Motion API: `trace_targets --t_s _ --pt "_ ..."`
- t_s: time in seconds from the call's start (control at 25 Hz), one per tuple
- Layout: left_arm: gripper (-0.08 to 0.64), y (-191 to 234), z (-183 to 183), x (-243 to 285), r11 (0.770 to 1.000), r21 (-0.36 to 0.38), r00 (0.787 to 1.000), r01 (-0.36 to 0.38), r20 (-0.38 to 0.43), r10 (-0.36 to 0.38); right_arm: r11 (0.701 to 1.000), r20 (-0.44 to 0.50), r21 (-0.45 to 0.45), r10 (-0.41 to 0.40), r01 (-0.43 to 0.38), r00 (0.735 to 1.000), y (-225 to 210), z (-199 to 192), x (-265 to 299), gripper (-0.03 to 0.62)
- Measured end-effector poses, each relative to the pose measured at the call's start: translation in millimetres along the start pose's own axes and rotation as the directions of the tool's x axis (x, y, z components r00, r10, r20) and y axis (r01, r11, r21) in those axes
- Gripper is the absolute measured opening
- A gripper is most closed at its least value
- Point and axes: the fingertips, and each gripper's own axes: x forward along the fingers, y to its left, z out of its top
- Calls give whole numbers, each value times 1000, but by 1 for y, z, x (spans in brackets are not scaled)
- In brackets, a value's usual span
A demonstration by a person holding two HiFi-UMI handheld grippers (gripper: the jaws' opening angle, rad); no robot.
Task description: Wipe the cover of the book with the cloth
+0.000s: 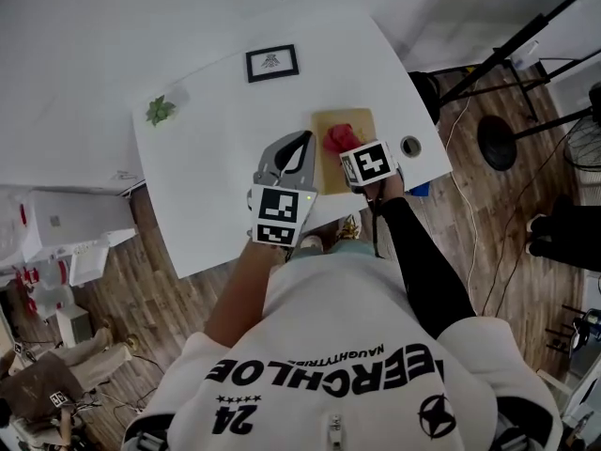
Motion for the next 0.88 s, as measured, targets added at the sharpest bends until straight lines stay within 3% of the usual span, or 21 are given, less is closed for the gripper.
trace_targets --t_s 0.16,0.28,0.4,0.88 --pt "52 11 -2 -10 999 10 999 -46 -6 46 998 -74 -45 42 -45 996 35 -6 31 107" --pt "52 16 -4 -14 995 62 997 -77 -16 78 996 -48 -77 44 -48 998 41 -13 42 106" --pt "52 15 -9 -12 997 10 997 -74 -22 74 993 -45 -109 42 -46 998 29 -10 34 106" --pt "52 -11 -6 9 1000 6 999 -24 -22 24 994 -20 96 -54 56 998 -72 -47 5 107"
